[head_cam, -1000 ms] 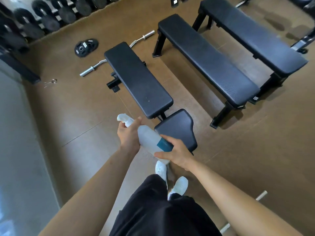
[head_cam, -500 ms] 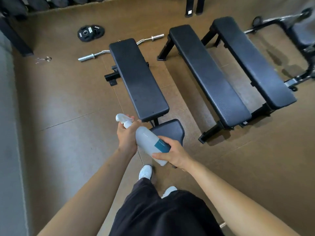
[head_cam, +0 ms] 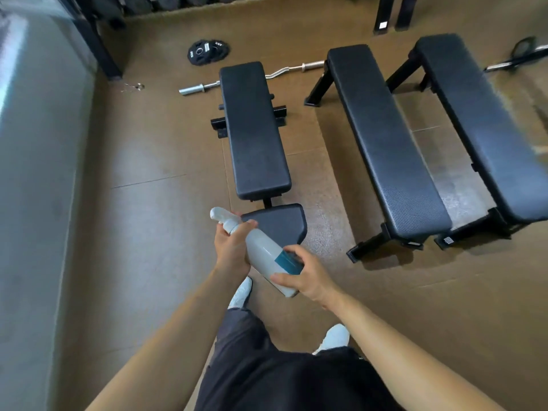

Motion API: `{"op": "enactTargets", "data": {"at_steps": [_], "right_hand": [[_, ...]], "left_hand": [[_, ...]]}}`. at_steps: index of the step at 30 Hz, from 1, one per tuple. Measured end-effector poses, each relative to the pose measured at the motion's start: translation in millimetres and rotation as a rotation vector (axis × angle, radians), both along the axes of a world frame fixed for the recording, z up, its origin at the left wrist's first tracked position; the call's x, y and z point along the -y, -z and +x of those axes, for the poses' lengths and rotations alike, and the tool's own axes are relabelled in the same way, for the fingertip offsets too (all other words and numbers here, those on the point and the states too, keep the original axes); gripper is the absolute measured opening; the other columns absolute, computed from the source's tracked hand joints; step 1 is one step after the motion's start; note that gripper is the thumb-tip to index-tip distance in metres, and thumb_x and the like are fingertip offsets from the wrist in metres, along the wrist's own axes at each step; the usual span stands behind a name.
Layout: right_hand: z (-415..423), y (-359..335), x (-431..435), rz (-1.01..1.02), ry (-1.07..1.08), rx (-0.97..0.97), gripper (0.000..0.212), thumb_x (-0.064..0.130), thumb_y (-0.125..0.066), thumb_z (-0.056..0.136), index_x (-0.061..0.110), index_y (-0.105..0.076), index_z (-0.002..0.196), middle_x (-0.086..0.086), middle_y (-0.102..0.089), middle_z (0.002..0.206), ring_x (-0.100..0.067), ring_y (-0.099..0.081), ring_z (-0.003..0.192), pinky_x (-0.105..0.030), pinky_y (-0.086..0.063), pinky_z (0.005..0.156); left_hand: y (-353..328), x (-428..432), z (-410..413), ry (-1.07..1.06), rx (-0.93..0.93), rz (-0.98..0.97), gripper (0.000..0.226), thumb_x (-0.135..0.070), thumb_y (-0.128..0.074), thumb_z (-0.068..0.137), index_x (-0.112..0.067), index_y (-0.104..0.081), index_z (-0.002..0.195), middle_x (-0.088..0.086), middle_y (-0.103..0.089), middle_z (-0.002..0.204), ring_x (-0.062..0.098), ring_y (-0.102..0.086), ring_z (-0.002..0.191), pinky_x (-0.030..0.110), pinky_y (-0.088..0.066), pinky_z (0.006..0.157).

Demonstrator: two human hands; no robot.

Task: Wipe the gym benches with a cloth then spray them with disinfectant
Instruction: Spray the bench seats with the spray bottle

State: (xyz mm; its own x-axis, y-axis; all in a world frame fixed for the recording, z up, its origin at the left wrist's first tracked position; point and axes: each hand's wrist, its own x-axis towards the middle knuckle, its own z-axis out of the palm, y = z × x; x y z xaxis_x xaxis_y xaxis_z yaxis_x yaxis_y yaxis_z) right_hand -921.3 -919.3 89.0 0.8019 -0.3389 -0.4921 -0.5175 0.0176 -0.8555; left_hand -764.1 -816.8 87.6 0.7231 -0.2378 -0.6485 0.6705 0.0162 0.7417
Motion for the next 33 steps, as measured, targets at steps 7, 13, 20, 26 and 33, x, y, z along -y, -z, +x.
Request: {"op": "enactTargets", "data": {"at_steps": [7,13,20,26,33], "right_hand": [[-99,10,44,0.074,-0.103,-0.019,0.074,0.043,-0.089,0.071,0.028,-0.053,0.134,0.000,-0.054,0.128,-0.013,-0.056,0.115,-0.024,-0.055,0.089],[-126,11,69,0.145,-0.128,-0.019,0.063,0.028,-0.087,0.079,0.023,-0.054,0.132,0.007,-0.056,0.117,-0.009,-0.058,0.105,-0.016,-0.051,0.083],[-127,19,95,0.193,-0.171,-0.061,0.061,0.029,-0.086,0.080,0.029,-0.053,0.131,0.018,-0.055,0.114,-0.008,-0.058,0.106,-0.011,-0.051,0.070],[-98,26,135,0.172,-0.237,-0.127,0.057,0.025,-0.086,0.080,0.030,-0.054,0.126,0.020,-0.057,0.110,-0.006,-0.059,0.102,-0.010,-0.048,0.078],[-25,33,202,0.113,-0.321,-0.163,0.068,0.033,-0.087,0.078,0.024,-0.054,0.137,0.012,-0.056,0.120,-0.014,-0.058,0.112,-0.018,-0.054,0.074]], "left_hand": [[3,26,-108,-0.150,-0.117,0.112,0.048,-0.015,-0.083,0.074,-0.019,-0.059,0.115,0.011,-0.069,0.106,0.027,-0.069,0.091,0.045,-0.063,0.073],[6,45,-140,-0.161,-0.099,0.092,0.053,-0.019,-0.085,0.067,-0.018,-0.057,0.112,0.012,-0.065,0.108,0.026,-0.067,0.090,0.039,-0.059,0.068],[25,62,-146,-0.273,-0.172,0.124,0.050,-0.016,-0.084,0.069,-0.019,-0.059,0.112,0.010,-0.068,0.106,0.025,-0.068,0.088,0.039,-0.059,0.066],[39,92,-126,-0.336,-0.243,0.103,0.050,-0.017,-0.083,0.071,-0.019,-0.061,0.116,0.012,-0.069,0.112,0.028,-0.068,0.095,0.044,-0.061,0.072],[51,150,-73,-0.378,-0.220,-0.037,0.057,-0.021,-0.084,0.073,-0.024,-0.056,0.123,0.009,-0.066,0.113,0.026,-0.067,0.096,0.048,-0.060,0.081]]}}
